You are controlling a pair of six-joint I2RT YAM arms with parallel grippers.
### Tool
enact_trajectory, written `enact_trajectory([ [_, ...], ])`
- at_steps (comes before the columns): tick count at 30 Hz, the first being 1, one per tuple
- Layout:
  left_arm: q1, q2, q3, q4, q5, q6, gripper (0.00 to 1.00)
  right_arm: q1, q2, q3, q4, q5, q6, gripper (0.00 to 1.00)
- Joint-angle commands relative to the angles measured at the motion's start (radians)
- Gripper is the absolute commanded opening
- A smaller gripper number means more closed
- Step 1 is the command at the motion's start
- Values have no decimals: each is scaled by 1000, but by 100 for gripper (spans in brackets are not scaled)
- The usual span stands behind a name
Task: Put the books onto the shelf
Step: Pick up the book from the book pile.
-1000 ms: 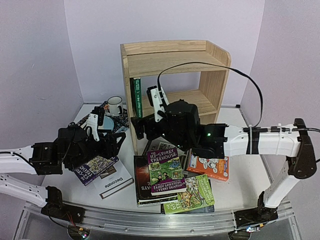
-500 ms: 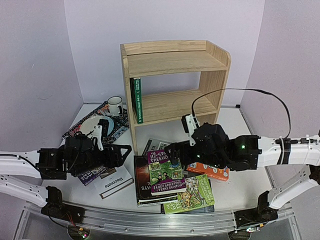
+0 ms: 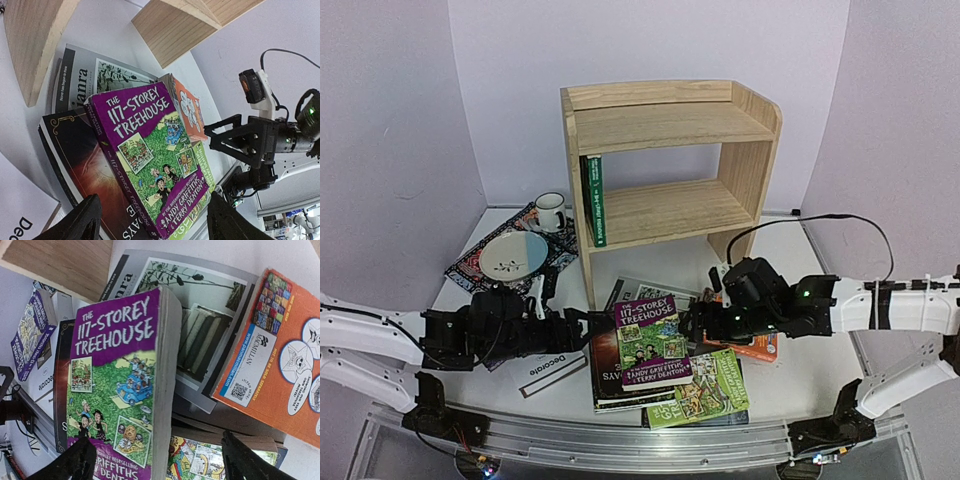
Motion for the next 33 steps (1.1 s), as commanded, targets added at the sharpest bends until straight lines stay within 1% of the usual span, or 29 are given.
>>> enact_trajectory([
  [1, 26, 19, -39, 120, 95, -88, 74, -57, -18, -70, 67, -165, 100, 77],
  [4, 57, 20, -64, 153, 145, -124, 74, -93, 0, -131, 160, -245, 163, 69],
  [6, 65, 15, -71, 160, 157, -127, 74, -103, 17, -163, 223, -276, 199, 68],
  [13, 76, 10, -65, 158, 159, -106, 74, -114, 85, -218, 348, -326, 252, 69],
  [19, 82, 16, -66, 158, 160, -95, 74, -127, 149, -251, 470, -365, 294, 67],
  [21, 87, 16, -67, 158, 164, -91, 74, -132, 171, -262, 521, -383, 316, 64],
  [25, 96, 19, -66, 158, 172, -89, 74, -140, 199, -286, 636, -401, 357, 48],
  [26, 97, 20, -65, 158, 175, -89, 74, -141, 201, -289, 655, -401, 365, 43],
  [27, 99, 22, -62, 158, 180, -87, 74, -140, 201, -289, 675, -401, 373, 39],
  [29, 103, 29, -54, 158, 191, -82, 74, -141, 199, -289, 705, -407, 388, 36],
  [30, 105, 32, -51, 158, 195, -80, 75, -142, 194, -285, 711, -408, 390, 32],
  [31, 107, 36, -48, 158, 199, -80, 75, -142, 183, -281, 712, -406, 391, 24],
  [32, 108, 40, -45, 158, 204, -80, 75, -143, 170, -282, 714, -402, 394, 19],
  [33, 110, 42, -43, 158, 206, -80, 75, -144, 156, -285, 715, -395, 398, 16],
])
